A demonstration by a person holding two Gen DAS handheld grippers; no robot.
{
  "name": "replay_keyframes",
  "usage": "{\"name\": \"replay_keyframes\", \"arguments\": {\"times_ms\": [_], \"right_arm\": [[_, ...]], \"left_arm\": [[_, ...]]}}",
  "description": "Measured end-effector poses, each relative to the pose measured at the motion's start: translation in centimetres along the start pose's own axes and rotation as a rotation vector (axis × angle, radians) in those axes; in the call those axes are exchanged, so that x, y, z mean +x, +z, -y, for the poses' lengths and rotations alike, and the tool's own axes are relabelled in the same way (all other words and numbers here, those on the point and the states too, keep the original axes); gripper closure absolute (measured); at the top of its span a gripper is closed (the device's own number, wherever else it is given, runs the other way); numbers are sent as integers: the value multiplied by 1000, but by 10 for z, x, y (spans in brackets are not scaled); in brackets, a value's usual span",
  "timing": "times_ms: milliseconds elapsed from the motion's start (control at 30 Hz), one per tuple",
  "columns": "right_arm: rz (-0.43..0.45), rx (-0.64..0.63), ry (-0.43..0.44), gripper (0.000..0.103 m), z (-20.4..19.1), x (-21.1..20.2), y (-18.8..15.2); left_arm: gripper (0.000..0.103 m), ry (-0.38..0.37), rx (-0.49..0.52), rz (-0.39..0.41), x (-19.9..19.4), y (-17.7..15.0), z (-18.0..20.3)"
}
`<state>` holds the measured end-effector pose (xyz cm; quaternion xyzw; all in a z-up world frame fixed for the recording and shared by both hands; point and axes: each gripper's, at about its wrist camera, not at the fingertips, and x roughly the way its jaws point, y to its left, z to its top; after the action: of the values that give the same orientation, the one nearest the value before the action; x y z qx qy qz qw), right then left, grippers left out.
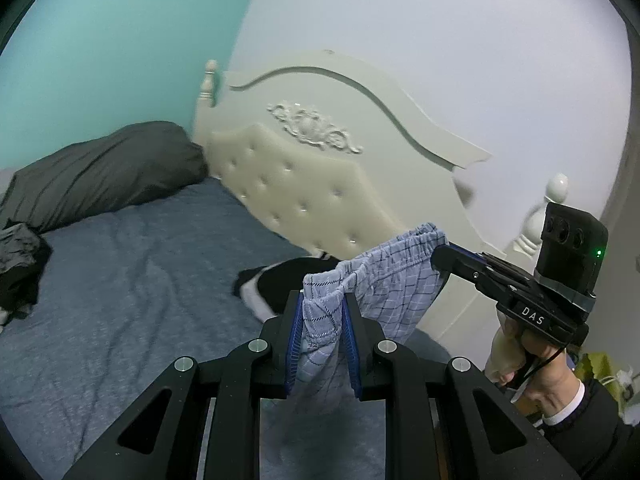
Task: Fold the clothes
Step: 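Lift the folded plaid shorts with the left gripper toward the clothes stack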
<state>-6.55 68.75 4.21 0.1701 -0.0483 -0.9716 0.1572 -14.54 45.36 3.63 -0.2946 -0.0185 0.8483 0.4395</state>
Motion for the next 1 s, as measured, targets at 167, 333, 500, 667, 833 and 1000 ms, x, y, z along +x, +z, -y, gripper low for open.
{"name": "replay_keyframes", "arguments": {"times_ms": [167, 333, 500, 667, 833, 1000], "right_arm": [[11, 19, -42, 94, 28, -32, -4], [17, 41, -76, 94, 52, -50, -7], [14, 53, -115, 94, 76, -66, -11], [17, 79, -144, 94, 102, -78, -16], [13, 88, -171, 94, 124, -78, -19], [6, 99, -187, 94, 144, -67, -20]], "left_arm": [[82, -34, 27, -18, 24, 2, 33], [82, -56, 46, -35, 50, 5, 58], [82, -70, 60, -51, 76, 10, 74], [82, -74, 69, -67, 100, 17, 84], [82, -73, 76, -82, 123, 22, 89], [82, -57, 80, -103, 152, 30, 87]]}}
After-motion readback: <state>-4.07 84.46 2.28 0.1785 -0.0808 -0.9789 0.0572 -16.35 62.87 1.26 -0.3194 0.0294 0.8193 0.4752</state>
